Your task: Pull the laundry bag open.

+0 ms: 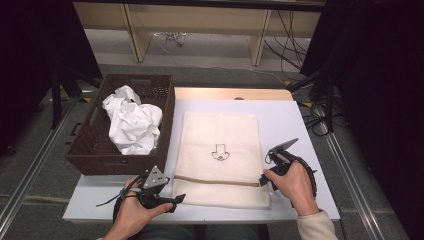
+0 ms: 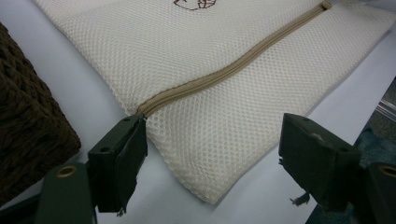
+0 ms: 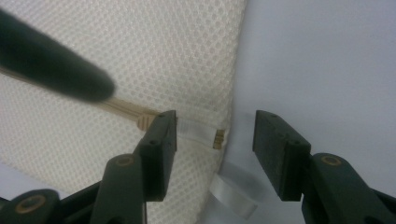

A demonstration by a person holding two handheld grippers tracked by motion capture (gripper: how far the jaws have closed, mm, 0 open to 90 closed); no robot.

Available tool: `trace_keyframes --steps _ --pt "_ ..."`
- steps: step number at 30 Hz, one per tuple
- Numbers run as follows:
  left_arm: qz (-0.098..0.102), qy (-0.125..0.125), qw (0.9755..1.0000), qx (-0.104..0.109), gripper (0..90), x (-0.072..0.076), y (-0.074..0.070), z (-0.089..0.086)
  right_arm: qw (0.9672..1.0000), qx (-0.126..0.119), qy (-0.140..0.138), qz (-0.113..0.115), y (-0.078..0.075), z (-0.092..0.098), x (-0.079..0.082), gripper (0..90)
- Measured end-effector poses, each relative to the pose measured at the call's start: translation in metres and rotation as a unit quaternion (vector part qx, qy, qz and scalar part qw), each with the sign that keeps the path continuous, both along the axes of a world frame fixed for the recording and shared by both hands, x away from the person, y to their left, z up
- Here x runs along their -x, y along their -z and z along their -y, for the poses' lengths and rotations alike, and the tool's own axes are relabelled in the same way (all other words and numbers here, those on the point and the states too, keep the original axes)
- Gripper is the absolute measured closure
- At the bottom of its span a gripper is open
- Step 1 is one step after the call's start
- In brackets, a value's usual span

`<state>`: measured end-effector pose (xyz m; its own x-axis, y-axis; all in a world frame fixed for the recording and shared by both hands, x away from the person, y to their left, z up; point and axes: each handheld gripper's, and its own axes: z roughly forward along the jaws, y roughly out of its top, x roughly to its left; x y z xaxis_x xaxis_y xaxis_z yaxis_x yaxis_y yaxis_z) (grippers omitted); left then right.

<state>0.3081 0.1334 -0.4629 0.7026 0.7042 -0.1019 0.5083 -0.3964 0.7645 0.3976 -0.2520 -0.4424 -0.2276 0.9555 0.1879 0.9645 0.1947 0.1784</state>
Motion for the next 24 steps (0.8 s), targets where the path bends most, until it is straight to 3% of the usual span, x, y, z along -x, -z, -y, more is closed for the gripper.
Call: trace_keyframes --steps 1,2,3,5,6,8,10,12,14,16,19,20,21,22,24 --pt "0.001 0.002 1.0000 -0.002 23.6 0.000 0.000 0.000 1.0000 0.000 0.005 0.008 0.002 -0.001 0.000 51.7" --pt "0.001 0.002 1.0000 -0.002 23.6 0.000 0.000 0.000 0.9999 0.006 0.008 -0.005 0.001 -0.001 0.000 52.3" --pt "0.005 0.005 0.9999 -0.009 23.6 0.000 0.000 0.000 1.0000 0.003 0.000 -0.006 0.003 0.000 -0.001 53.0" --pt "0.006 0.005 0.9999 -0.010 23.7 0.000 0.000 0.000 0.9998 0.007 0.009 -0.015 0.003 -0.002 -0.001 53.8" --pt "0.006 0.005 0.9999 -0.010 23.8 0.000 0.000 0.000 0.9998 0.009 -0.016 -0.002 0.008 -0.001 -0.002 56.4" --pt "0.006 0.004 0.9999 -0.011 23.8 0.000 0.000 0.000 0.9997 0.014 0.002 -0.019 0.007 -0.006 -0.002 60.5" --pt "0.006 0.003 0.9999 -0.010 24.0 0.000 0.000 0.000 0.9997 0.012 -0.017 -0.009 0.009 -0.006 -0.003 66.3" --pt "0.004 0.006 1.0000 -0.007 24.3 -0.001 0.000 0.000 0.9991 0.022 0.010 -0.034 0.006 -0.015 -0.002 68.4" --pt "0.004 0.006 1.0000 -0.006 24.5 -0.001 0.000 0.000 0.9993 0.028 -0.003 -0.024 0.008 -0.015 -0.003 69.8" --pt "0.005 0.004 0.9999 -0.008 24.9 -0.001 0.000 0.000 0.9991 0.028 -0.012 -0.029 0.008 -0.014 -0.005 71.0" --pt "0.002 0.006 1.0000 -0.002 25.4 -0.001 0.001 0.001 0.9983 0.028 0.015 -0.048 0.007 -0.019 -0.004 73.3" --pt "0.004 0.005 1.0000 0.001 25.6 -0.001 0.001 0.002 0.9987 0.024 -0.010 -0.044 0.008 -0.016 -0.006 74.0" --pt "0.003 0.005 1.0000 0.002 25.7 -0.001 0.001 0.002 0.9990 0.026 -0.001 -0.037 0.010 -0.017 -0.007 74.8" --pt "0.005 0.006 1.0000 -0.004 25.8 -0.001 0.001 0.001 0.9985 0.024 0.007 -0.049 0.009 -0.017 -0.008 75.8" --pt "0.004 0.006 1.0000 -0.003 26.0 -0.001 0.001 0.001 0.9987 0.024 -0.005 -0.045 0.010 -0.017 -0.009 77.2"
